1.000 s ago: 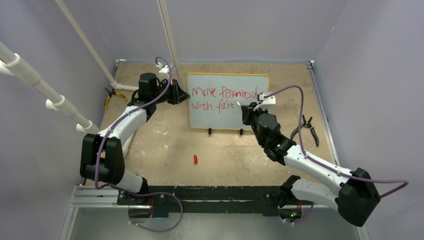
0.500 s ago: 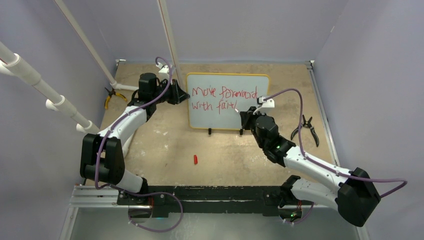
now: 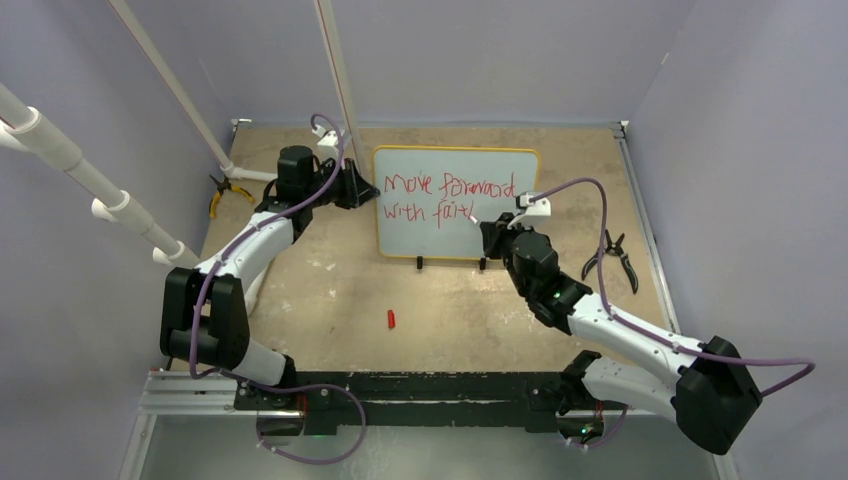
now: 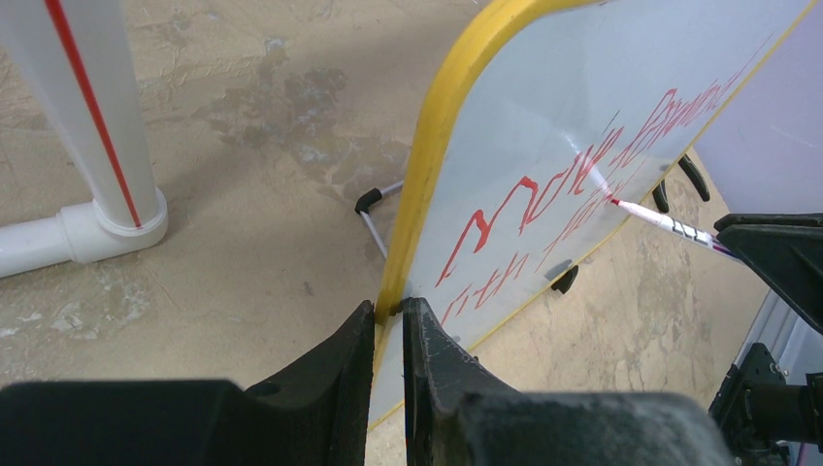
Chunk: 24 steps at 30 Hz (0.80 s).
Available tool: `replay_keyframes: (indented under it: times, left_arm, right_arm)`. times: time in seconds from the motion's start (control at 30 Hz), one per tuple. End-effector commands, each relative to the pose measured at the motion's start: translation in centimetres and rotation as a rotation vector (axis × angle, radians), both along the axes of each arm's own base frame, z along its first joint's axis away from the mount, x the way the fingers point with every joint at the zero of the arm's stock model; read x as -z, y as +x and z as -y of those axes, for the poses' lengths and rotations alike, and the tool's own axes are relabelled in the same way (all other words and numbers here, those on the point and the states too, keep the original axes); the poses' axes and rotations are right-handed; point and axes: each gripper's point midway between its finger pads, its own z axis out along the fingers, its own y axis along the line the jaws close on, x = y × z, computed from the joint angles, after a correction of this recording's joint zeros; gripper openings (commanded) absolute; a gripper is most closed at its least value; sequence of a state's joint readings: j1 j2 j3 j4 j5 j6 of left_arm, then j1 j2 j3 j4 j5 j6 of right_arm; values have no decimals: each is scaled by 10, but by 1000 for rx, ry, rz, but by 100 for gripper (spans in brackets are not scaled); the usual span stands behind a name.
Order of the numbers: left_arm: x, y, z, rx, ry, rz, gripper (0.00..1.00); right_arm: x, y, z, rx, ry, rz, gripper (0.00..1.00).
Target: Write a sentence on the whiteboard
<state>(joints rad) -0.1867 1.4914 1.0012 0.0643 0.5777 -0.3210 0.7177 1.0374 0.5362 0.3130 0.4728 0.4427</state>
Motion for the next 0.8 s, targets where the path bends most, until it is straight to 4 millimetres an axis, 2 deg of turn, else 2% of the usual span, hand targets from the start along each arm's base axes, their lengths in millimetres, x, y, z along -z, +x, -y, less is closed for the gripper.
replay_keyframes:
  times: [0.0, 0.37, 0.77]
  left_arm:
    - [-15, -8, 9, 37, -14, 37, 14]
    - [-14, -7, 9, 35, -12, 36, 14]
    - [-15, -8, 9, 36, -13, 37, 14]
  right_arm:
    - [-30, 7, 5, 36, 40, 95, 0]
    - [-29, 11, 11, 75, 7, 95, 0]
    - [-23, 6, 24, 119, 0, 68, 0]
